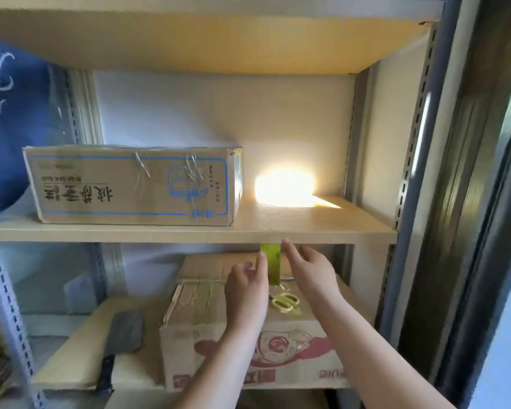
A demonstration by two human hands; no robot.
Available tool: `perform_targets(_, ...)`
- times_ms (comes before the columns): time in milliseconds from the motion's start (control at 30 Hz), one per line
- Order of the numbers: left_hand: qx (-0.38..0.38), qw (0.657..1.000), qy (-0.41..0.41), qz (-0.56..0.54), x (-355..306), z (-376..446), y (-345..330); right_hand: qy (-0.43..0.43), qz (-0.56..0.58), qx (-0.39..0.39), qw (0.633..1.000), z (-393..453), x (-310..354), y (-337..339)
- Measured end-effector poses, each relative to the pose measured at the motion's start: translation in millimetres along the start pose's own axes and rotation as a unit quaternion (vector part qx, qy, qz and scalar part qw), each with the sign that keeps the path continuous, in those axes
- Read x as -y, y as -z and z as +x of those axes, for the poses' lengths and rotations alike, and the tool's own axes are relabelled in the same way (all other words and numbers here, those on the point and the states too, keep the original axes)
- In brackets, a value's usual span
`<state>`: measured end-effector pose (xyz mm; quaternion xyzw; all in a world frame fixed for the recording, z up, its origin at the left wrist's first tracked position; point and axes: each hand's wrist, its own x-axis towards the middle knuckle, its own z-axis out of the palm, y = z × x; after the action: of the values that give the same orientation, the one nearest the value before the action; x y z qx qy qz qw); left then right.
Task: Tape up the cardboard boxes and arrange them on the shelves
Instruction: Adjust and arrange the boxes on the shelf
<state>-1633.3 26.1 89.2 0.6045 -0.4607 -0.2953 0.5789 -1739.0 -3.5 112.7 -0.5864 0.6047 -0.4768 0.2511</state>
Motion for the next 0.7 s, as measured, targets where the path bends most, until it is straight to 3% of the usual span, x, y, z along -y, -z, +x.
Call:
perform_targets(100, 0.067, 0.998, 0.014, 0.001, -13, 9, -6, -0.095, 0.112, 0.064, 0.987, 14, 9, -11)
perform_targets(167, 0.081, 0.996, -0.020, -0.013, -21, 6, 0, -0.191, 0.240, 0.076, 0.949, 20, 19, -14)
perform_targets(267, 0.090, 0.994, -0.066, 0.006, -38, 9, 12, -0.268, 0.321, 0.100, 0.903, 31, 34, -14)
perform_targets(433, 0.158, 0.985, -0.073, 0.017, -58, 6, 37, -0.229, 0.283, 0.112, 0.925, 30, 35, -2)
perform_targets(567, 0.199, 0.967, -0.137, 0.083, -47, -5, 55, -0.145, 0.283, 0.147, 0.937, 10, 31, 1)
perform_targets(700, 0.269, 0.957, -0.077, 0.072, -9, -16, 75, -0.101, 0.222, 0.172, 0.954, -27, -7, -13)
